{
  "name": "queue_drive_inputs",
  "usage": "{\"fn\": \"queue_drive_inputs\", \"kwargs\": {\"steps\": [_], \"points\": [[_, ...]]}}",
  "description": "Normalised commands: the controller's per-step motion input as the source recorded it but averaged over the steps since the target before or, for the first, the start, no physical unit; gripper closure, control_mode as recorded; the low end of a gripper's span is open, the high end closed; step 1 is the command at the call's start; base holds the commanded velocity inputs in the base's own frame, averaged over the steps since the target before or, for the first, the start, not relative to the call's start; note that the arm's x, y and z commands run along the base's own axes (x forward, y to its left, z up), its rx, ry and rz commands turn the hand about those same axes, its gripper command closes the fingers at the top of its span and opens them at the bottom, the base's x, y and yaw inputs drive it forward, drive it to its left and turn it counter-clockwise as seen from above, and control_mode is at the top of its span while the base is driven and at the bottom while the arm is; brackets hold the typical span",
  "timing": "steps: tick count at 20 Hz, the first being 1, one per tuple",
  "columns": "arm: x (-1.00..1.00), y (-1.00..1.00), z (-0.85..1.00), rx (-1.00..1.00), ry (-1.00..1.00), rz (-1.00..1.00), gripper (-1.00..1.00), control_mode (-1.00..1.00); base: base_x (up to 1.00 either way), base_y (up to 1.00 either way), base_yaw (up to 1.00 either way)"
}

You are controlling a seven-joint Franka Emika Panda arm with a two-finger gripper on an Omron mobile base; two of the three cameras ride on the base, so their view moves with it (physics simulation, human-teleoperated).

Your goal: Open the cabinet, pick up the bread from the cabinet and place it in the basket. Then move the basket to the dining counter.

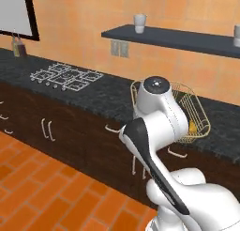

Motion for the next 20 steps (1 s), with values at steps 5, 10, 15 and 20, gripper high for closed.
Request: {"fn": "queue_drive_inputs", "kwargs": {"steps": [5, 10, 15, 20], "points": [[0.0, 0.0, 0.0, 0.0, 0.0, 0.0, 1.0, 1.0, 0.0, 0.64, 0.9], [0.0, 0.0, 0.0, 0.0, 0.0, 0.0, 1.0, 1.0, 0.0, 0.62, 0.9], [0.0, 0.0, 0.0, 0.0, 0.0, 0.0, 1.0, 1.0, 0.0, 0.55, 0.92], [0.0, 0.0, 0.0, 0.0, 0.0, 0.0, 1.0, 1.0, 0.2, 0.95, 0.49]]}}
